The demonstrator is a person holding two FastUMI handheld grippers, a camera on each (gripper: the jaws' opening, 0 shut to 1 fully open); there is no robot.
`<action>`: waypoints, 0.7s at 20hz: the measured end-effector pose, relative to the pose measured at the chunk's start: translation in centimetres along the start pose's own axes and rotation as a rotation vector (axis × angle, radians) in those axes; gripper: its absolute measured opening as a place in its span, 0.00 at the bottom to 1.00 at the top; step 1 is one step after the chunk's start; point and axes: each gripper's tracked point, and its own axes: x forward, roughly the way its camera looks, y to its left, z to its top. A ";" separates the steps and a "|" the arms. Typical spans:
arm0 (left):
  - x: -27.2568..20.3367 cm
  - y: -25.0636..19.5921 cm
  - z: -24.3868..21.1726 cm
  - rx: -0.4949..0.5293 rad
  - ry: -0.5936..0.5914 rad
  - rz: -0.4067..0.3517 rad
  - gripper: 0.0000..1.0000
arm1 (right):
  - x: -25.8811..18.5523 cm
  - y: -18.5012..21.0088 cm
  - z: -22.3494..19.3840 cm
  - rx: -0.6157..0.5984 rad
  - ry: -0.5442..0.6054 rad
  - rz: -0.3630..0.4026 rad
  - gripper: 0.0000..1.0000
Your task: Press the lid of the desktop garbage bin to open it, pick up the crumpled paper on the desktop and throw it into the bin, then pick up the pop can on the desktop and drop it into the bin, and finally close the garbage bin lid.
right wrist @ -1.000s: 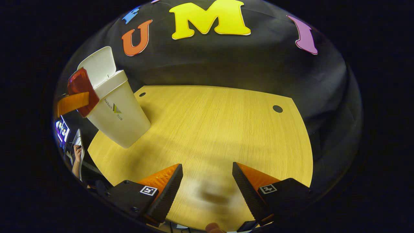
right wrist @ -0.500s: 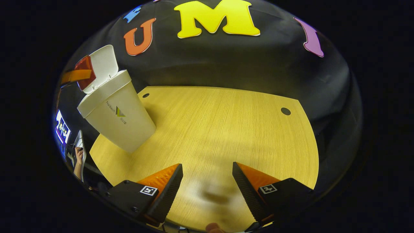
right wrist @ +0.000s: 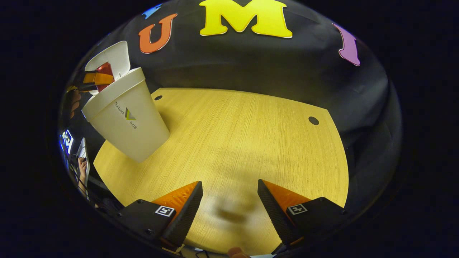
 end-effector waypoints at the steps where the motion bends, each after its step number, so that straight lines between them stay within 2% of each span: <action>1: 0.0 -0.4 -0.1 -0.019 -0.007 -0.015 0.88 | 0.0 0.4 -0.1 0.000 -0.002 0.009 0.98; 3: -0.2 -0.3 -0.3 -0.034 -0.002 -0.013 0.89 | 0.1 0.5 -0.3 -0.024 0.000 0.006 0.98; 4: -0.2 -0.1 -0.2 -0.036 -0.007 0.003 0.90 | 0.1 0.6 -0.3 -0.029 -0.002 0.008 0.94; 5: -0.3 0.2 0.0 -0.033 -0.016 0.021 0.93 | 0.2 0.6 -0.3 -0.027 -0.003 0.015 0.98; 7: -1.0 0.5 0.7 -0.038 -0.045 0.036 0.96 | 0.3 0.7 -0.5 -0.027 0.000 0.024 0.98; 11: -2.6 0.4 0.7 -0.039 -0.054 0.061 0.97 | 0.5 0.2 -1.0 -0.036 0.006 0.043 0.98; 14: -4.3 0.4 2.1 -0.001 -0.088 0.095 0.96 | 0.6 -0.5 -1.5 -0.047 0.009 0.063 0.98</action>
